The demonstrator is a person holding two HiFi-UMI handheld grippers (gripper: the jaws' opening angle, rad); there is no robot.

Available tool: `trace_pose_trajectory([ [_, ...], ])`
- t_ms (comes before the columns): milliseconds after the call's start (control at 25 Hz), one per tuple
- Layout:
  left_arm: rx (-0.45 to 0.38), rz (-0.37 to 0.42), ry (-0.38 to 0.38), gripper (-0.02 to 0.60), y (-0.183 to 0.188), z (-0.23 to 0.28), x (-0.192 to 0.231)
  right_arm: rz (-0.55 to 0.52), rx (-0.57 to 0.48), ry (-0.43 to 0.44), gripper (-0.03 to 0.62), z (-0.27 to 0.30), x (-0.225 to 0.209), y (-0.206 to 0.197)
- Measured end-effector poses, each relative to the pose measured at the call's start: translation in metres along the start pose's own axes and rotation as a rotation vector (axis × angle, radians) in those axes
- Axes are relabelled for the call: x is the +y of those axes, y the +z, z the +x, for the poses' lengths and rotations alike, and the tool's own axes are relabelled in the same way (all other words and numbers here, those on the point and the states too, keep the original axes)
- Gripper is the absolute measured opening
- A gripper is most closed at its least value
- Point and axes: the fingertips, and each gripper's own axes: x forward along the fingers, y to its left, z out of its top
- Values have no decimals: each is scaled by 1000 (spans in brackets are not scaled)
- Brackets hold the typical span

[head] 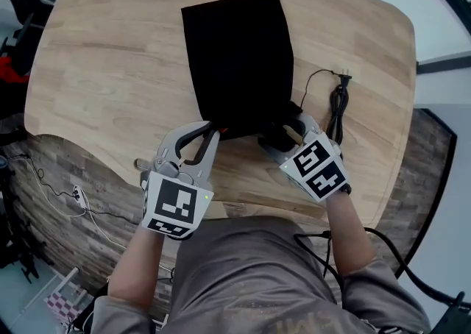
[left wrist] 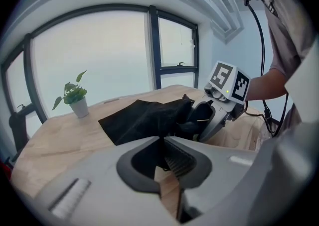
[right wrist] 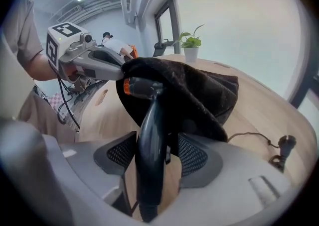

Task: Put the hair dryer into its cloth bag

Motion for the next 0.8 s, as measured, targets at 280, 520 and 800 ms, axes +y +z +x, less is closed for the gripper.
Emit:
trace_pose_trajectory([
  [280,-36,-11,-14,14,3,-5,6,-47,-37,-27,218,0,3,1],
  [520,-81,82,-37,14,27,-21,3,-70,-56,-8,218,-13,9,14],
  [800,-123,114,-98,14,30,-31,-2,-194,-105,45,218,-20,15,27],
])
